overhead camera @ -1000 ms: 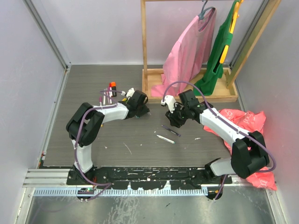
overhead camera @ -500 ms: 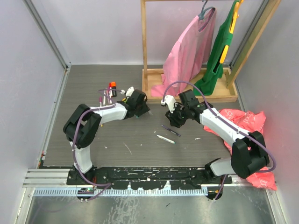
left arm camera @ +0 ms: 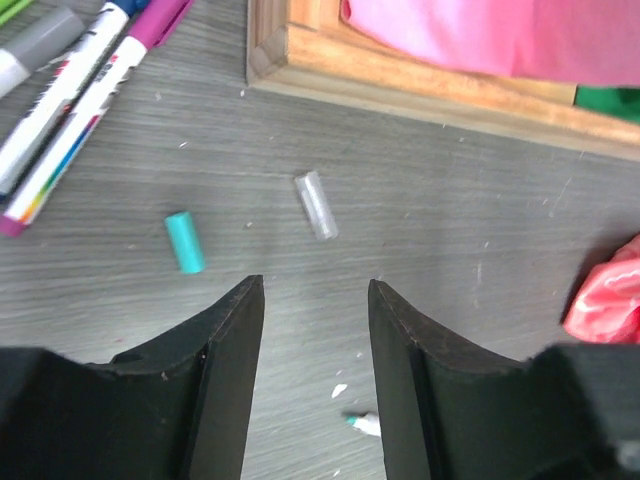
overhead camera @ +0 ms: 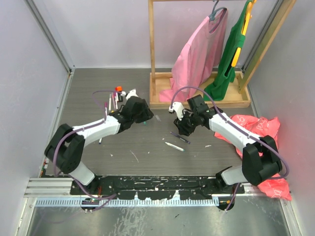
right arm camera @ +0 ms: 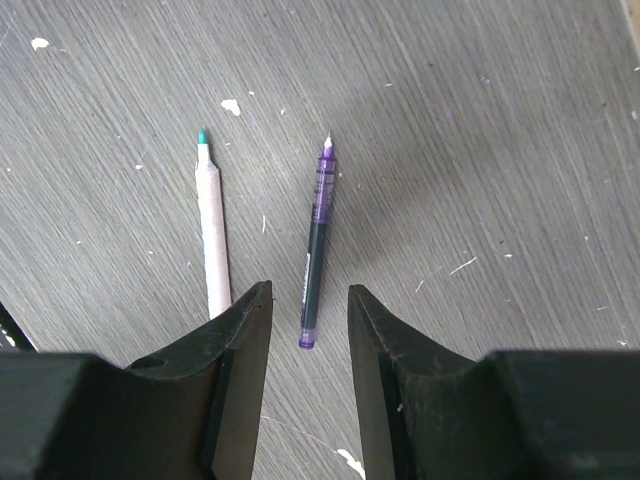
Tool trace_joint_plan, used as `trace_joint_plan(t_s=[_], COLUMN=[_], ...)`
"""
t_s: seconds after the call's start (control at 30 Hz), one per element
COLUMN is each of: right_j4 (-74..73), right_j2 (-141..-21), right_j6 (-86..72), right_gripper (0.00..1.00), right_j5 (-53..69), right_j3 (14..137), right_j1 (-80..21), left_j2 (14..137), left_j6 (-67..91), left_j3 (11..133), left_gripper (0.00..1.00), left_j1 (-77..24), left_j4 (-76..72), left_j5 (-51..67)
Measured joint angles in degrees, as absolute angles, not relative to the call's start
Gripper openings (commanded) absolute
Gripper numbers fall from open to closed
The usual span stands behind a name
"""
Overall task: Open the pen caps
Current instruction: Pick up the pen from the center of the board.
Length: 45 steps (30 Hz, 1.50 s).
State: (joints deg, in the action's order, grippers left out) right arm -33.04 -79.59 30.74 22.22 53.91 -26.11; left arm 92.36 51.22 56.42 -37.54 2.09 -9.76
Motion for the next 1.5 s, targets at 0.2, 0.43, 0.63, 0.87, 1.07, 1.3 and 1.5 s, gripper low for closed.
trace_joint_plan(t_s=[0.2, 0.43, 0.63, 0.87, 1.07, 1.3, 1.5], right_j4=[-34.02, -34.57, -34.85, -35.03, -35.14, -35.22, -35.22], right_j2=[-80.53, -80.86, -81.06, -81.06, -81.06, -81.06, -81.06], right_j6=[31.40, 31.75, 32.05, 32.53, 32.69, 32.71, 32.75], right_gripper=[0.42, 0.42, 0.42, 0.42, 0.42, 0.42, 0.42], right_j5=[22.63, 23.20, 23.29, 23.49, 23.49, 23.46, 23.46], right_j3=[53.91, 53.91, 53.91, 53.91, 53.91, 53.91, 53.91], right_j1=[-26.11, -26.11, -26.11, -26.06, -26.06, -26.06, -26.06], left_j2=[83.29, 76.64, 81.25, 92.68, 99.39, 106.45, 109.97], left_j6=[39.09, 24.43, 16.71, 10.92, 7.66, 5.72, 5.02], left_j3=[48.53, 45.54, 48.10, 57.63, 66.17, 72.60, 75.42], left_gripper=[0.68, 0.81, 0.80, 0.62, 0.42, 0.35, 0.35], left_j1=[-35.44, -32.51, -29.76, -27.64, -27.55, -27.11, -26.55], left_j4=[0.97, 1.30, 5.89, 12.88, 16.99, 20.95, 23.51], left_j5=[-7.75, -7.81, -7.70, -6.57, -2.98, -0.75, -0.16])
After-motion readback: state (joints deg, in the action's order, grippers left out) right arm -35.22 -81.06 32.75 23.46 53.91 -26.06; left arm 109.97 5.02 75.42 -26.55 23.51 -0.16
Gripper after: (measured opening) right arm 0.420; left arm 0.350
